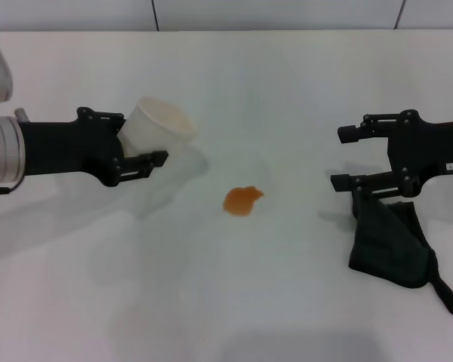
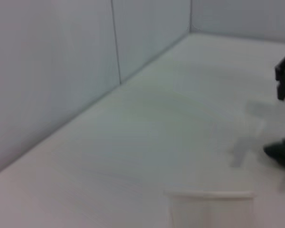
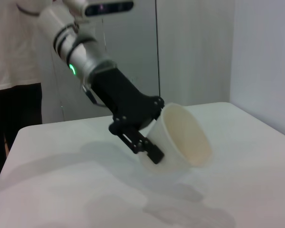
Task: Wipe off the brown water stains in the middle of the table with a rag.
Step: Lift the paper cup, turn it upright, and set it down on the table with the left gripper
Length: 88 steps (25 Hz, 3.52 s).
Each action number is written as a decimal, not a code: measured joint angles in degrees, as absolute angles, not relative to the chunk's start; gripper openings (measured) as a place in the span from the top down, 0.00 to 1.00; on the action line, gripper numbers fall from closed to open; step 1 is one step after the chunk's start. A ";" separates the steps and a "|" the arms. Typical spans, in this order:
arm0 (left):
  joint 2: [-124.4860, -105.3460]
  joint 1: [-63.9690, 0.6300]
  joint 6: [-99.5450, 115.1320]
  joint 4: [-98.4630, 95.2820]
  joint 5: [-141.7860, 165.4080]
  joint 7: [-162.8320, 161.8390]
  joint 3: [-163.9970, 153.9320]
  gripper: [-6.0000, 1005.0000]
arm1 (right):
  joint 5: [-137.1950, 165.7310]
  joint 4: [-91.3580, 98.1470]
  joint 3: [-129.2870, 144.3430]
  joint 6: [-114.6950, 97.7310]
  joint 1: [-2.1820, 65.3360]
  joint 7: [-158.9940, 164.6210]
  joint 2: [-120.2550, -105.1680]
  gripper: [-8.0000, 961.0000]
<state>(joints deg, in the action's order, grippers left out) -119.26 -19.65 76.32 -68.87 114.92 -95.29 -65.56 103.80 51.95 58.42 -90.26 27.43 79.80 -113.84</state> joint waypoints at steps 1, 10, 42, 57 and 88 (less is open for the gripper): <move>-119.22 -19.89 75.30 -65.99 112.74 -92.80 -65.05 0.44 | 103.80 51.97 58.44 -90.25 27.46 79.80 -113.89 0.19; -119.00 -26.77 71.40 -42.13 101.27 -73.32 -53.13 0.48 | 103.75 52.11 58.53 -89.89 27.54 79.74 -114.39 0.19; -119.53 -35.56 60.60 -13.41 89.32 -48.93 -51.68 0.44 | 103.32 51.94 58.09 -89.64 28.88 79.71 -114.61 0.19; -119.70 -35.34 58.54 -10.19 88.99 -45.33 -51.67 0.43 | 103.29 51.78 58.07 -89.51 28.59 79.71 -114.86 0.19; -119.70 -31.46 61.25 -10.90 87.36 -44.74 -51.77 0.13 | 103.29 50.97 58.10 -88.33 28.74 79.71 -114.87 0.19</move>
